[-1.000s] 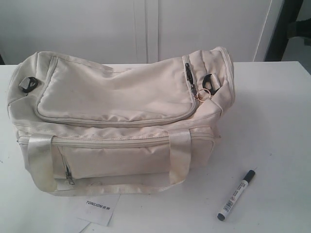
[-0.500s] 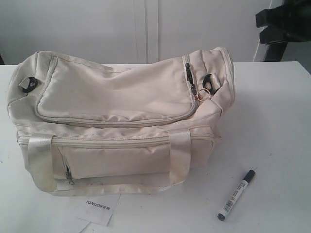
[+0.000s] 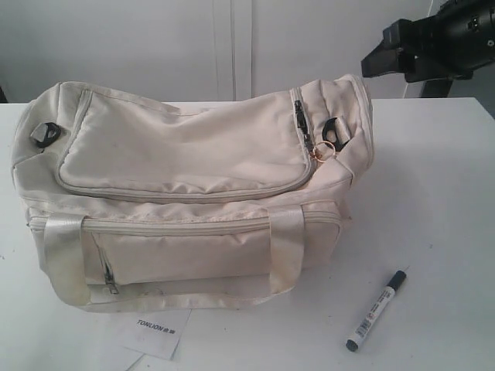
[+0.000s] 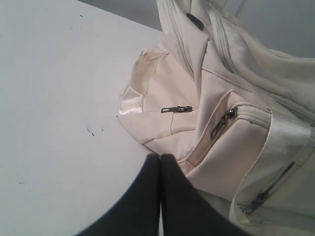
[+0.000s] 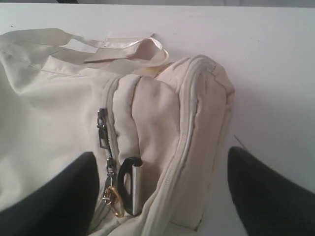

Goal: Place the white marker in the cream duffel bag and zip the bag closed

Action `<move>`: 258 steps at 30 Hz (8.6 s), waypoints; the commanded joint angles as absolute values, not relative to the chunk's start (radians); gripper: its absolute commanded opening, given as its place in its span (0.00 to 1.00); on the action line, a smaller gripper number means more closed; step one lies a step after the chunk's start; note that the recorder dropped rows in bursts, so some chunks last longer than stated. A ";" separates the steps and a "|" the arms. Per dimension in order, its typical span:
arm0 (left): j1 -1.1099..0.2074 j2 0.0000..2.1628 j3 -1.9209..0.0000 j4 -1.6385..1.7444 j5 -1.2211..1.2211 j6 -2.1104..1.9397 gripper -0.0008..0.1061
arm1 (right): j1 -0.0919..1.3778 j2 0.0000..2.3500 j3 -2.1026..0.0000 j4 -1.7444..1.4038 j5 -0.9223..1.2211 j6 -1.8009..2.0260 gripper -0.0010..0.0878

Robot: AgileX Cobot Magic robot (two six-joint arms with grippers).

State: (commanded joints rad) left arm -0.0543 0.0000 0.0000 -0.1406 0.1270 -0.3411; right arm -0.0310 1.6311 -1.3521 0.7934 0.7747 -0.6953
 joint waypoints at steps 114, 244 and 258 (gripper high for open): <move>-0.313 1.127 -0.930 -0.724 0.950 0.602 0.01 | 0.050 1.846 -1.365 0.905 0.623 -0.712 0.01; -0.650 2.072 -1.827 -0.796 0.594 1.388 0.59 | 0.050 1.846 -1.365 0.905 0.620 -0.712 0.01; -0.690 2.105 -1.827 -0.819 0.515 1.366 0.59 | 0.050 1.846 -1.365 0.905 0.622 -0.712 0.01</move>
State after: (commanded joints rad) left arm -0.6897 2.1054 -1.8270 -0.8194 0.5155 1.3660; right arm 0.0500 1.8464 -1.3646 0.9049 0.6224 -0.7120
